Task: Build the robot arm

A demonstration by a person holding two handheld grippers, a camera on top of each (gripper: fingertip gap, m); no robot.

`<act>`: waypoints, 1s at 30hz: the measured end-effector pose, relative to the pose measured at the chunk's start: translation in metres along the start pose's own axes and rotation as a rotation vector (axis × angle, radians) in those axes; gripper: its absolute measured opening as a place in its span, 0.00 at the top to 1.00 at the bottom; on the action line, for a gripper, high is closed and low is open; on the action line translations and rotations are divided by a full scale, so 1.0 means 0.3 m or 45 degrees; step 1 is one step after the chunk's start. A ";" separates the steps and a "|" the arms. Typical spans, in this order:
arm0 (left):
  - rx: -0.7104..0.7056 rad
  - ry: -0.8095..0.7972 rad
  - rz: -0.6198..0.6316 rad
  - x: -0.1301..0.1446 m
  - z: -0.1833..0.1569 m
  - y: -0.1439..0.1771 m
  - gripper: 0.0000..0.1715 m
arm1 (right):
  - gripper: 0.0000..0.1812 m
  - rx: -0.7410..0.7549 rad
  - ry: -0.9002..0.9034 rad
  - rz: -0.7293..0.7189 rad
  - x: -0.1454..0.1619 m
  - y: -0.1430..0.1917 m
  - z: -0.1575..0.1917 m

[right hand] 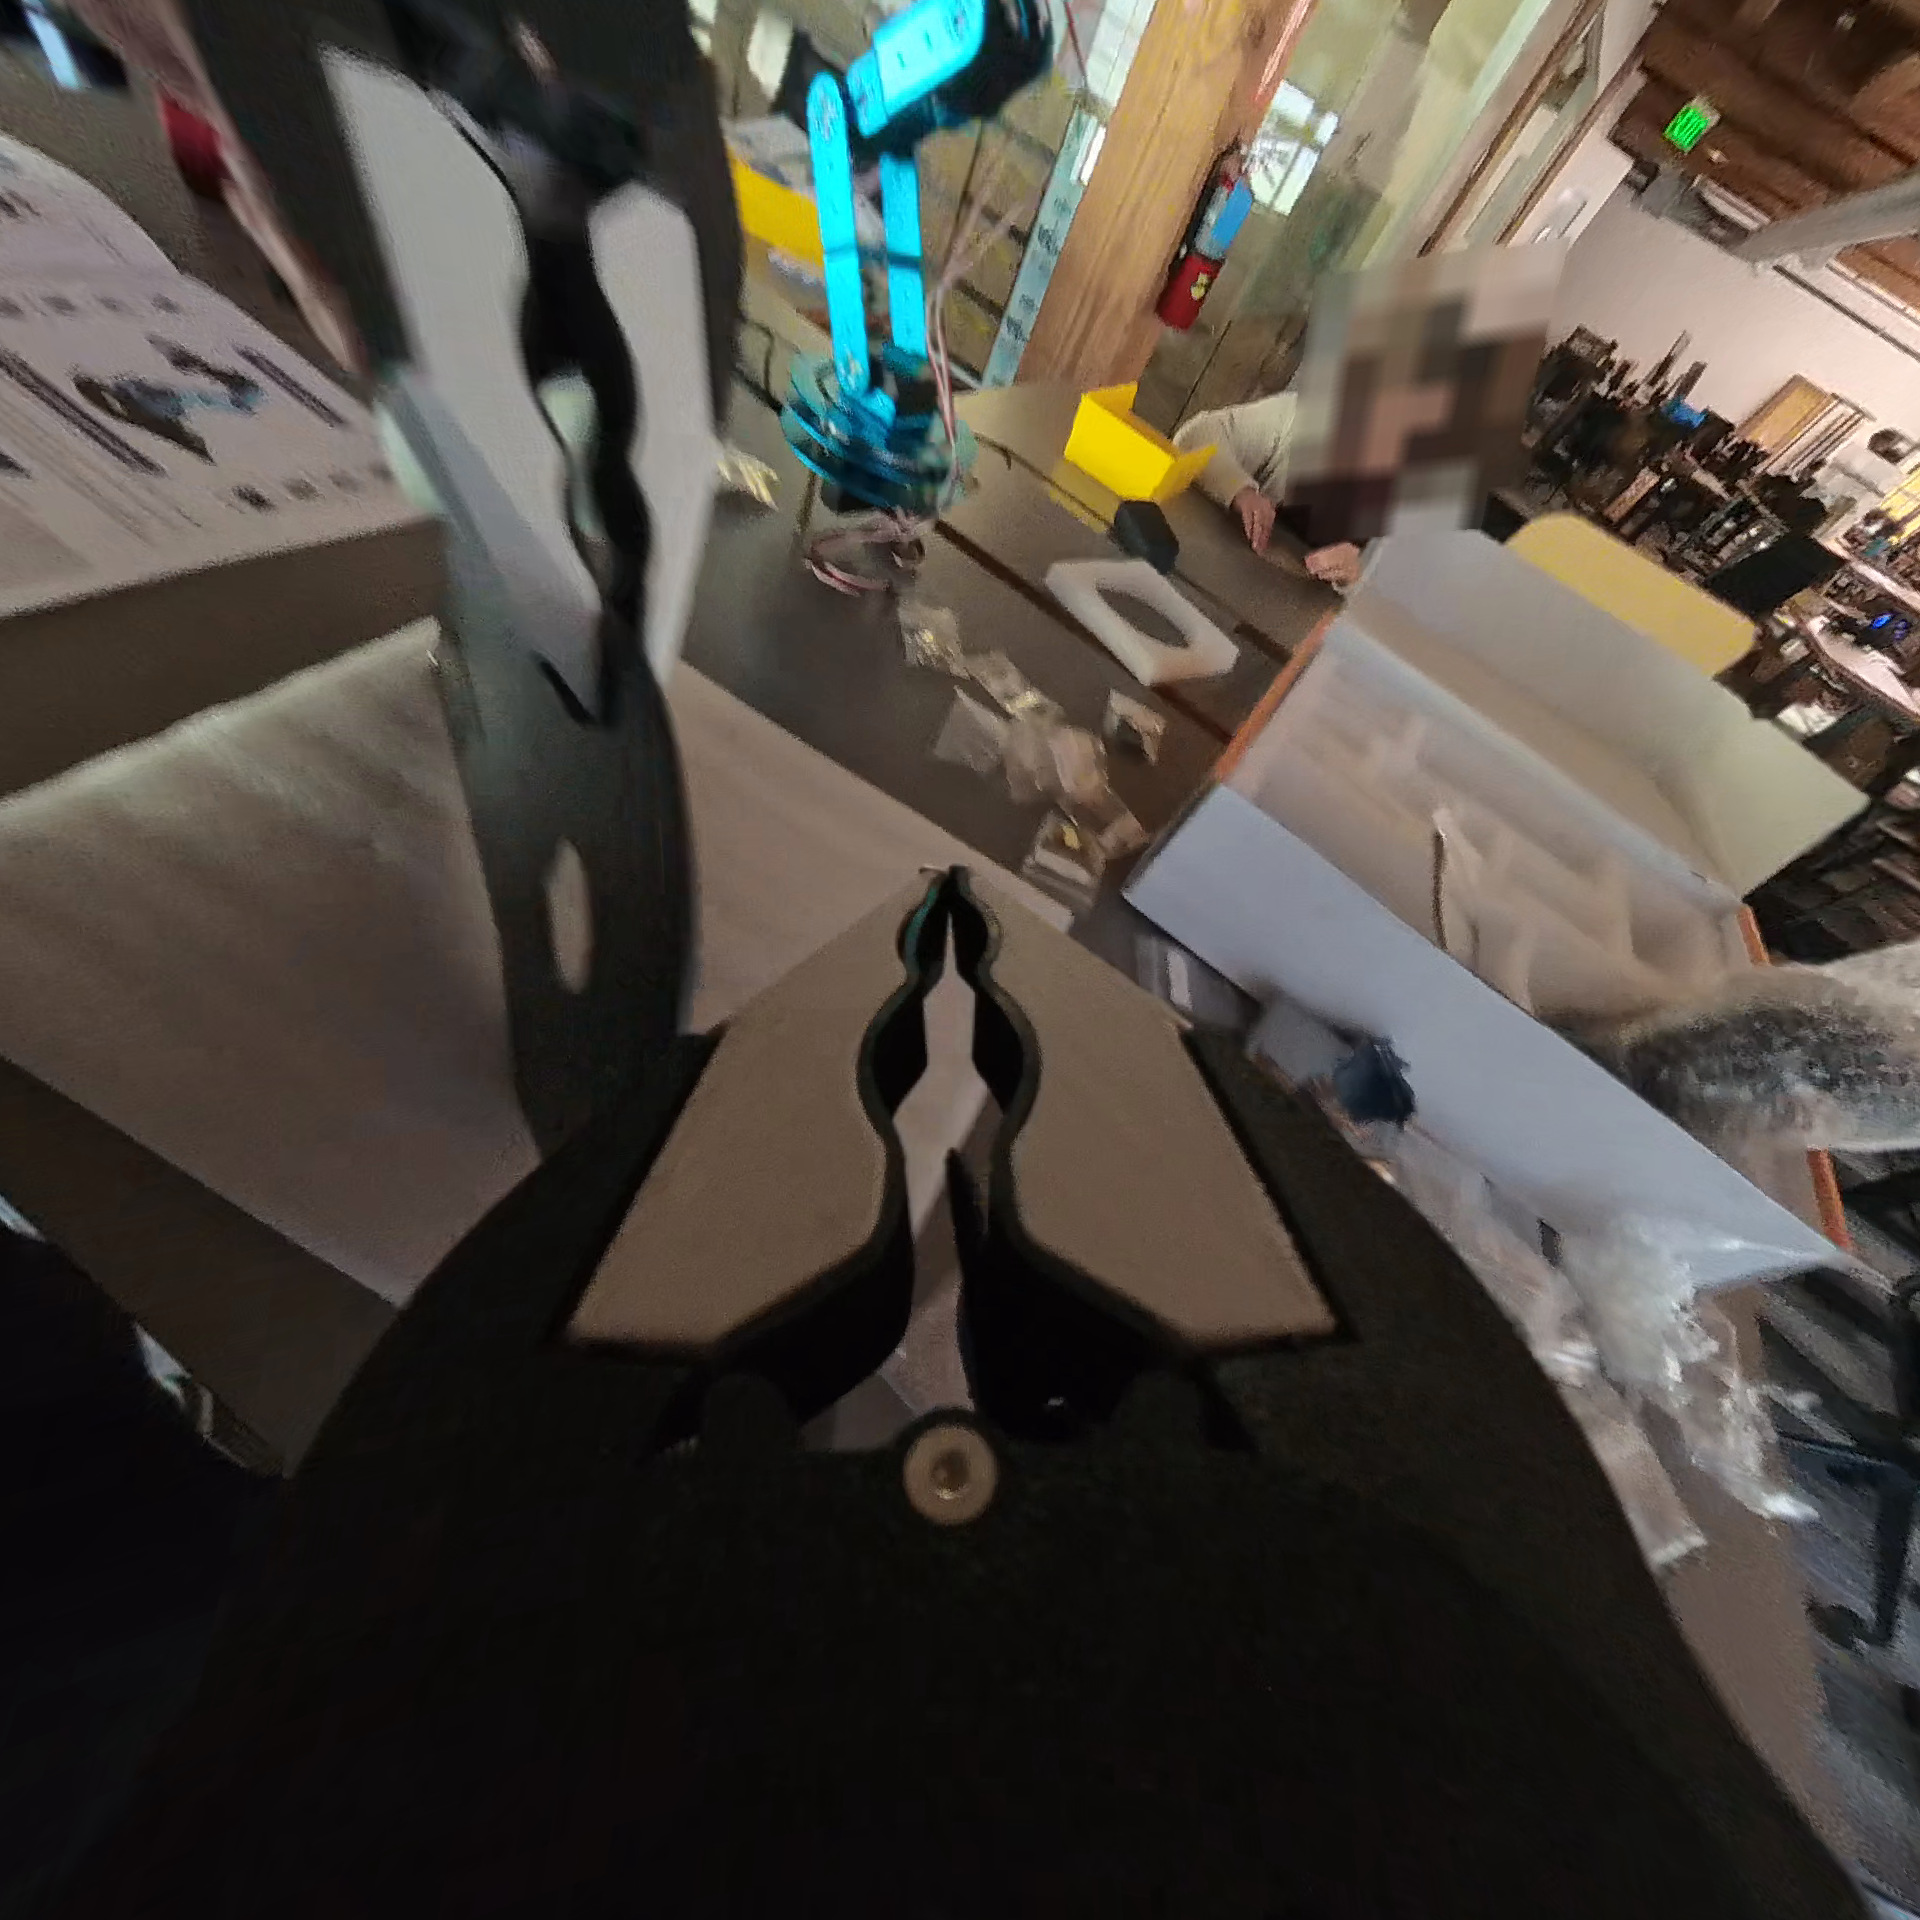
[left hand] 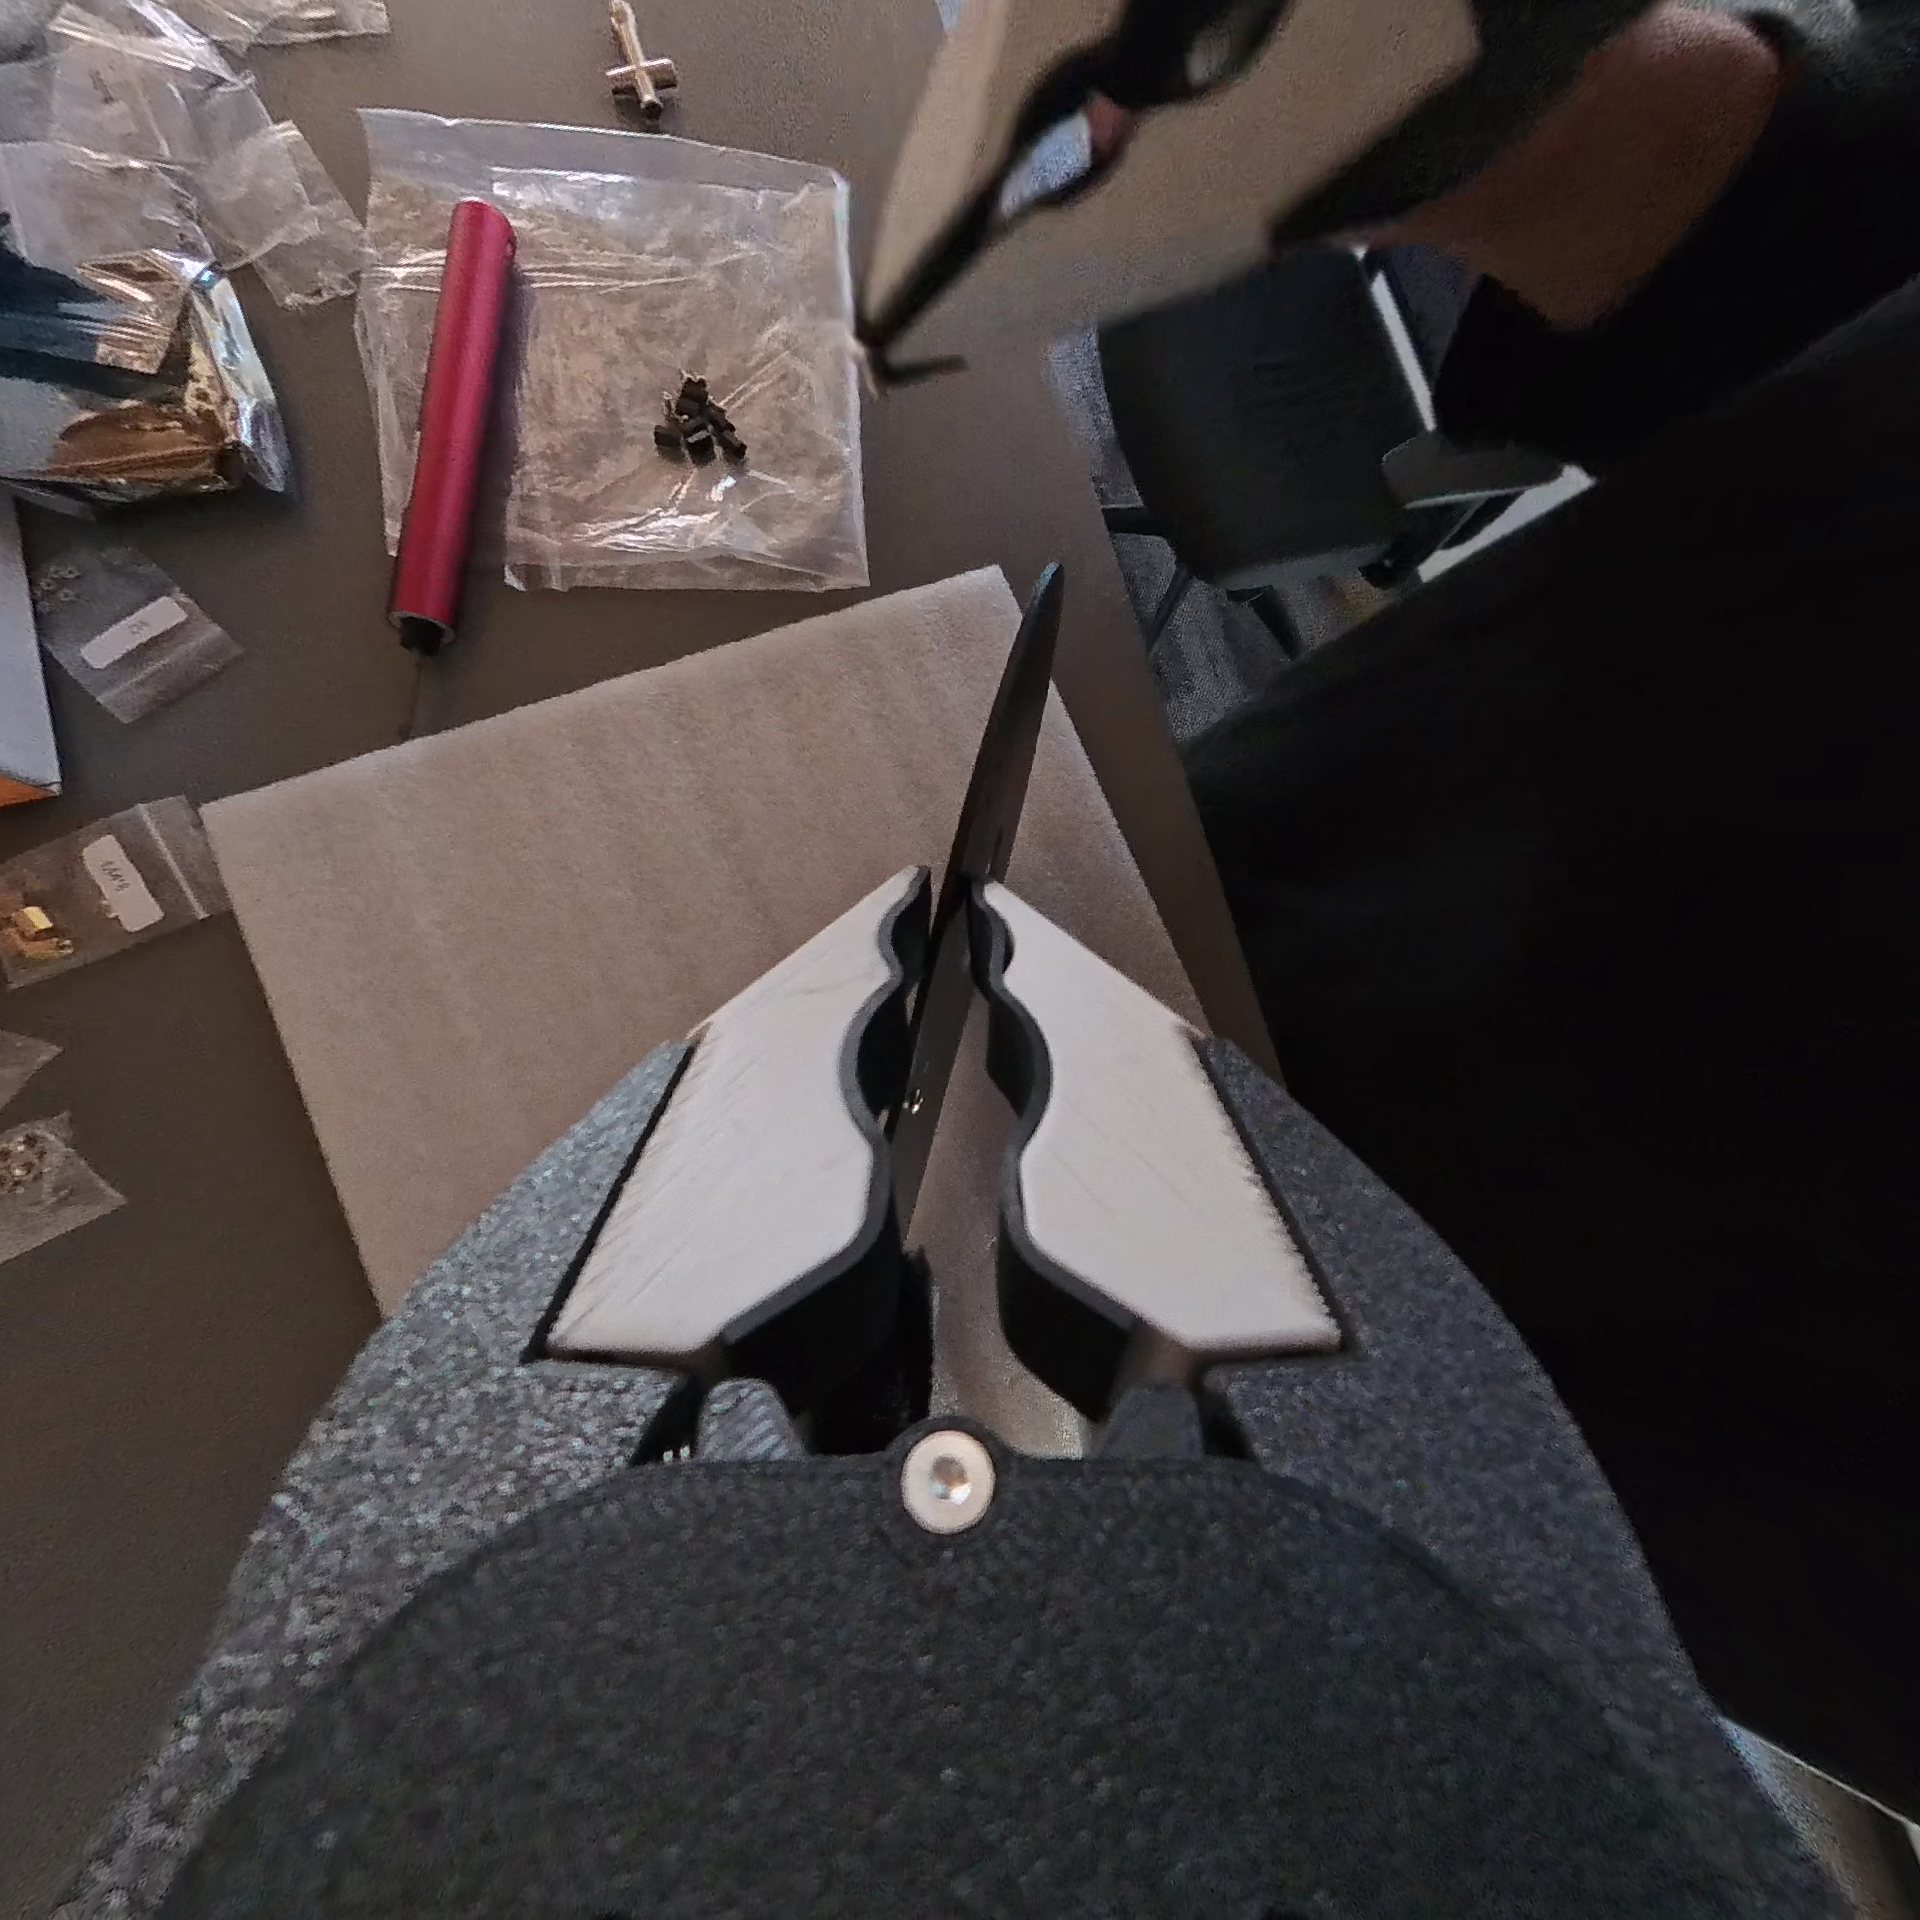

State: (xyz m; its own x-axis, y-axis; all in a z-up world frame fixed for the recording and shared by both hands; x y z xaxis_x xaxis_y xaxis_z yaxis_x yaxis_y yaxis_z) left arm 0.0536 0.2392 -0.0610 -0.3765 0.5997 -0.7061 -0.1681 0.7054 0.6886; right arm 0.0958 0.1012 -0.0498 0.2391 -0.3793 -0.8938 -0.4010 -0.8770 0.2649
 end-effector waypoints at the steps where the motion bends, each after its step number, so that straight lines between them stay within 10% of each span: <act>1: 0.007 0.001 0.002 -0.001 0.004 -0.001 0.96 | 1.00 0.007 -0.023 -0.022 -0.028 -0.011 0.029; 11: 0.044 0.002 -0.009 -0.003 0.024 -0.004 0.96 | 1.00 0.133 0.143 -0.036 -0.156 -0.062 0.167; 19: 0.031 0.017 -0.007 -0.005 0.037 -0.008 0.96 | 1.00 0.465 -0.214 -0.079 -0.121 -0.068 0.242; 24: 0.062 0.003 0.016 -0.003 0.017 -0.002 0.97 | 1.00 0.620 0.000 -0.025 -0.103 -0.088 0.278; 30: 0.060 -0.062 0.105 -0.010 0.016 -0.004 0.96 | 1.00 0.454 -0.188 0.218 0.037 -0.148 0.422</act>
State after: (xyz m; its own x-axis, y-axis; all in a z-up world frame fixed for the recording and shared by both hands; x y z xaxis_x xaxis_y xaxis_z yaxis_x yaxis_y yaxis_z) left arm 0.0594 0.2384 -0.0603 -0.3421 0.6735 -0.6553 -0.0945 0.6692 0.7371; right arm 0.0041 0.1733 -0.1173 0.0233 -0.4417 -0.8969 -0.7113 -0.6377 0.2956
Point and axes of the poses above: each gripper's, where its closed fingertips meet, y back along the fingers, x out of its underside, z = x × y across the jaws, the point moved 5 cm from there along y, back along the fingers, and after that the axes turned 3 degrees about -z, right-handed, at the moved point
